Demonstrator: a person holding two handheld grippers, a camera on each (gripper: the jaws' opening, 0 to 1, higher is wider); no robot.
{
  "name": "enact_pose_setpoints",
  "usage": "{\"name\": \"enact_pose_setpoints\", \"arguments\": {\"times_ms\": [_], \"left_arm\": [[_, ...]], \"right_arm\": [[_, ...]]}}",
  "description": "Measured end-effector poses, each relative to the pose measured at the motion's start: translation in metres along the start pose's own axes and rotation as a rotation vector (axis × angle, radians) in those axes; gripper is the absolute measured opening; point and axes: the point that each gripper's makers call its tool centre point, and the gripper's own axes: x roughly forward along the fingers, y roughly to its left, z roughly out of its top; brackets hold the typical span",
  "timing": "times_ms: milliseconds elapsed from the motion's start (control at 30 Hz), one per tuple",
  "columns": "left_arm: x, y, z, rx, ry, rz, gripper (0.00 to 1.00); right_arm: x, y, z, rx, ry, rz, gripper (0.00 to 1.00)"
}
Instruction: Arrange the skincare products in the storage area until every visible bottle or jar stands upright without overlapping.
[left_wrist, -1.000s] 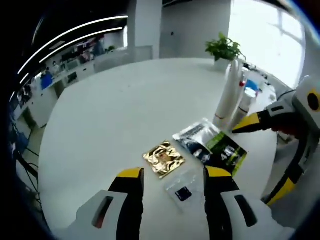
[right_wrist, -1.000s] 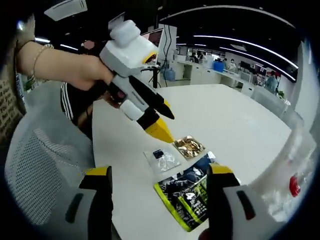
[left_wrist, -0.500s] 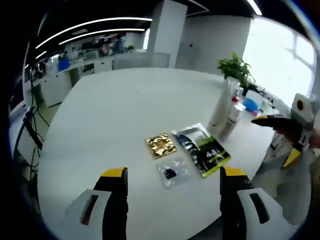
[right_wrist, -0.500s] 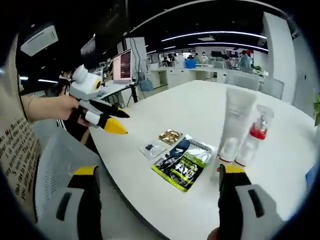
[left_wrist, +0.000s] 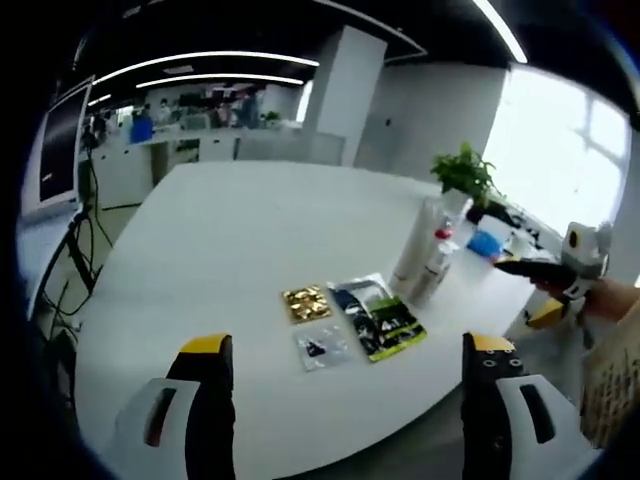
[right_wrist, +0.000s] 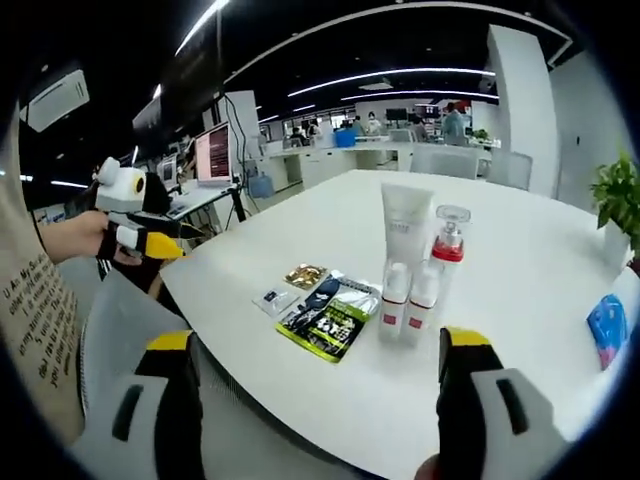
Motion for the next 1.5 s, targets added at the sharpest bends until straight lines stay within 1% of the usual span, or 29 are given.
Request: {"name": "enact_pose_setpoints", "arguments": {"times_ms": [67,133,233,333,367,533,700,833,867,900,1000,1067,1133,1167,1233,1367,1500], "left_arm": [[-0.002,-0.003,-0.001,-0.010,-0.011,-0.005,0.97],[-0.004,-0.007,-0.005,-0.006,-0.015,-0.010,0.97],[-0.006,-0.012,-0.012,0.000,-0.001,-0.017,0.97],[-0.007,-0.013,-0.017,-0.003,0.009,-0.018,0.97],[-0.007,-0.012,-0.019,-0.002,0.010,-0.015,0.97],[-0.008,-0.010,-0.021,0.010,0.017,-0.001,0.97],[-0.007,-0.012,-0.026,0.013,0.036,-0.009,0.97],[-0.006,-0.015,-0.028,0.042,0.058,-0.011,0.96],[-0.005,-0.016,-0.027,0.059,0.056,-0.015,0.95],[-0.004,-0.015,-0.021,0.102,0.028,-0.018,0.93],[-0.002,-0.017,-0.017,0.108,0.011,-0.030,0.95],[-0.001,-0.018,-0.016,0.115,0.004,-0.036,0.94],[0.002,-0.019,-0.018,0.121,0.018,-0.040,0.92],[0.003,-0.019,-0.022,0.123,0.039,-0.042,0.92],[0.006,-0.017,-0.026,0.134,0.053,-0.044,0.92],[0.007,-0.016,-0.028,0.130,0.062,-0.042,0.92],[0.007,-0.014,-0.028,0.131,0.063,-0.033,0.92]], "right_arm": [[-0.002,-0.002,-0.003,0.017,-0.009,-0.006,0.99],[-0.004,-0.003,-0.005,0.026,-0.015,-0.018,0.99],[-0.004,-0.005,-0.007,0.051,-0.026,-0.030,0.99],[-0.002,-0.003,-0.005,0.065,-0.039,-0.029,0.99],[-0.001,-0.002,-0.003,0.069,-0.055,-0.027,0.99],[0.001,0.003,-0.002,0.069,-0.063,-0.021,0.99],[-0.001,0.000,-0.007,0.071,-0.057,-0.037,0.98],[-0.001,0.002,-0.006,0.058,-0.054,-0.031,0.98],[-0.001,0.002,-0.006,0.058,-0.054,-0.031,0.98],[-0.002,0.002,-0.006,0.062,-0.053,-0.030,0.98],[-0.003,0.002,-0.006,0.063,-0.047,-0.028,0.97],[-0.003,0.001,-0.008,0.066,-0.044,-0.028,0.97],[-0.003,0.001,-0.008,0.074,-0.046,-0.028,0.97],[-0.003,0.000,-0.009,0.076,-0.045,-0.029,0.97],[-0.003,-0.001,-0.011,0.080,-0.044,-0.033,0.97],[-0.003,-0.004,-0.012,0.097,-0.048,-0.039,0.96],[0.000,0.002,-0.014,0.059,-0.024,-0.027,0.95]]}}
